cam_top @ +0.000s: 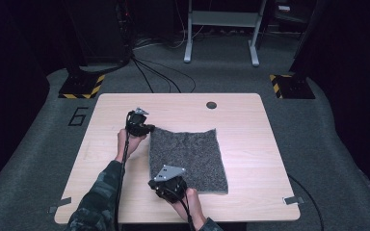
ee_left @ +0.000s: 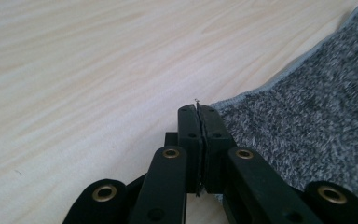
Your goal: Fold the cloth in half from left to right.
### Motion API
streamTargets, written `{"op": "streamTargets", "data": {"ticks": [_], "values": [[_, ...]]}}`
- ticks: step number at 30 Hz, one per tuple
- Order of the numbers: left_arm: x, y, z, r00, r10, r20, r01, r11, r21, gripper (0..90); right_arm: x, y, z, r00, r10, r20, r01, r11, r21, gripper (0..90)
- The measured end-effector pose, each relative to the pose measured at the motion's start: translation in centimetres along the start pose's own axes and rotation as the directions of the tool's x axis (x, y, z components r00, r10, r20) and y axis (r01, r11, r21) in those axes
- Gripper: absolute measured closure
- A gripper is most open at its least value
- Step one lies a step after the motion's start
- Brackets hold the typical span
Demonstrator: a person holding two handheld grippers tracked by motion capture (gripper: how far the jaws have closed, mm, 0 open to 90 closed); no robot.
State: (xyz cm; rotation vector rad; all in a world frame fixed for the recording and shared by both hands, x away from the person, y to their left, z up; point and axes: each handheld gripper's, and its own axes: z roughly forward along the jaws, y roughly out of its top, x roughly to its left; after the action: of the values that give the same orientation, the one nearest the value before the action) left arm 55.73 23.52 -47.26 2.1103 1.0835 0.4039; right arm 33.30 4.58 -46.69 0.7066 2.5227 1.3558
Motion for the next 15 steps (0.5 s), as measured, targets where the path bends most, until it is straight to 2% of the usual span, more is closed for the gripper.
{"op": "streamTargets", "data": {"ticks": [7, 9, 10, 15], "values": [[-0.1, 1.4, -1.3, 0.9998, 0.003, -0.020, -0.003, 1.0000, -0.005, 88.6, 0.4, 1.0, -0.7, 0.9996, -0.025, 0.009, 0.026, 0.999, -0.047, 88.3], [-0.2, 1.8, -1.9, 0.9987, 0.020, -0.047, -0.020, 0.9998, -0.008, 88.6, 0.8, 1.8, -0.8, 0.9983, -0.058, 0.005, 0.058, 0.997, -0.058, 88.4], [-0.1, 2.0, -2.1, 0.9985, 0.030, -0.045, -0.029, 0.9995, 0.008, 88.6, 0.9, 2.0, -0.8, 0.9976, -0.068, 0.009, 0.069, 0.996, -0.064, 88.5], [-0.1, 3.4, -3.6, 0.9958, 0.037, -0.084, -0.037, 0.9993, -0.001, 88.6, 1.3, 3.2, -0.9, 0.9963, -0.086, 0.002, 0.086, 0.992, -0.089, 88.7]]}}
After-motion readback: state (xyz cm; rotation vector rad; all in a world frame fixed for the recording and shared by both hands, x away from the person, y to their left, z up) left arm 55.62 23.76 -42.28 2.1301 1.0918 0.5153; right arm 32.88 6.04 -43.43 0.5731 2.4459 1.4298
